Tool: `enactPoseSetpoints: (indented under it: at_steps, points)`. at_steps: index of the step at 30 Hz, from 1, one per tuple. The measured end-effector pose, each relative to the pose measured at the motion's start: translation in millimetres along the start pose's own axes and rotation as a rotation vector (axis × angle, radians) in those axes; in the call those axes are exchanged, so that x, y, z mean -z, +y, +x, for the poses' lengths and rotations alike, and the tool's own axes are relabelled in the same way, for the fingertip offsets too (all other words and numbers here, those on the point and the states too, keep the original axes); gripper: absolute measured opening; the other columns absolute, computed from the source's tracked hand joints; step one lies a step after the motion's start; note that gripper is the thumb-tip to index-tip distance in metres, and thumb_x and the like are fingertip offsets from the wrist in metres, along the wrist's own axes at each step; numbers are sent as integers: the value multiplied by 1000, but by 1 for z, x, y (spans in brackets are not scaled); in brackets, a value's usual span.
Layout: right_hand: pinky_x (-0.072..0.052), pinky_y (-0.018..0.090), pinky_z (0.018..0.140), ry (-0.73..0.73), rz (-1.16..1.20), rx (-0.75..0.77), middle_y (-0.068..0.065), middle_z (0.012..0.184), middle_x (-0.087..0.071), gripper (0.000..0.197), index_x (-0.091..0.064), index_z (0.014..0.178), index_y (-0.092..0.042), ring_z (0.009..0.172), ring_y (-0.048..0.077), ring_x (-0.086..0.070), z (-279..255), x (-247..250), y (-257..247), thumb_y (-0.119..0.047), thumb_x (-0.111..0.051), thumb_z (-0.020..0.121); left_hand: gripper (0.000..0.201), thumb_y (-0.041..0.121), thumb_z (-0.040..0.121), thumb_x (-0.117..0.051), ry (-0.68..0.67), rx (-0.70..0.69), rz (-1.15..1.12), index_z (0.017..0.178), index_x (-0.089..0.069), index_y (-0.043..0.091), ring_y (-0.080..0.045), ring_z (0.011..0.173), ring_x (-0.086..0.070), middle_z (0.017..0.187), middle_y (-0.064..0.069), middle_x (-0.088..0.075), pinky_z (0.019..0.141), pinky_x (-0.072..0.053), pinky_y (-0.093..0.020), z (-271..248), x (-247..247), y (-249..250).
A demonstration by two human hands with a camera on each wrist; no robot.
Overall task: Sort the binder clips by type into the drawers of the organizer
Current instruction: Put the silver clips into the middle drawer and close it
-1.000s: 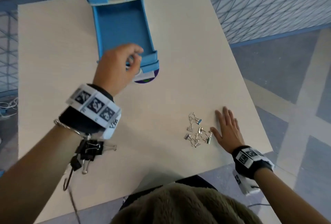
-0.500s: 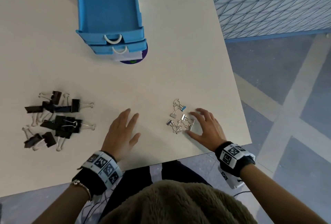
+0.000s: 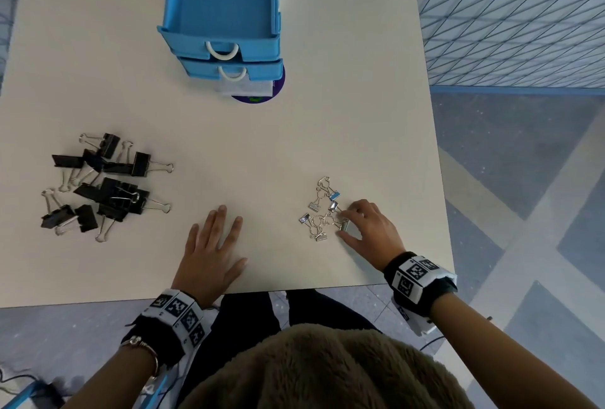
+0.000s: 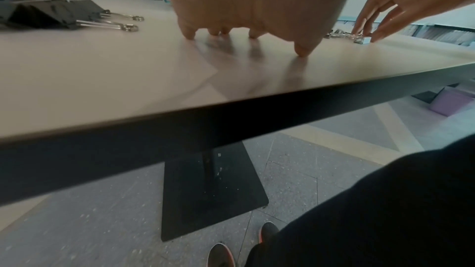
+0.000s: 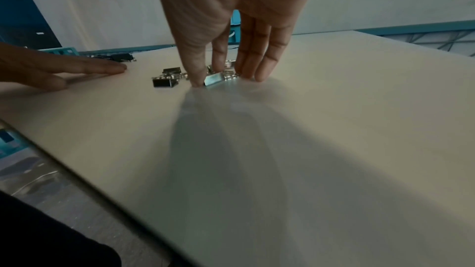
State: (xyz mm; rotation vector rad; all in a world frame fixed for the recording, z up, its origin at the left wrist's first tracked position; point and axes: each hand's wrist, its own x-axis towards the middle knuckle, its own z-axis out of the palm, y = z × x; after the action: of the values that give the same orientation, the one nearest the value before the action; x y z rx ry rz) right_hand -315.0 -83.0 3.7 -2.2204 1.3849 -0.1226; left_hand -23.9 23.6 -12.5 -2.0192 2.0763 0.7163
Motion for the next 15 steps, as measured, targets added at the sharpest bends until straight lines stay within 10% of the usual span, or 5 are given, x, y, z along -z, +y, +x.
enactPoseSetpoints:
  at_steps: [15]
  points:
    - [-46, 32, 61, -21, 83, 17, 18, 103, -61, 16, -66, 91, -2, 70, 31, -64, 23, 6, 3, -2, -69, 75, 74, 62, 88, -4, 4, -14, 47, 141, -23, 14, -26, 135, -12, 149, -20, -24, 102, -29, -53, -2, 3, -1]
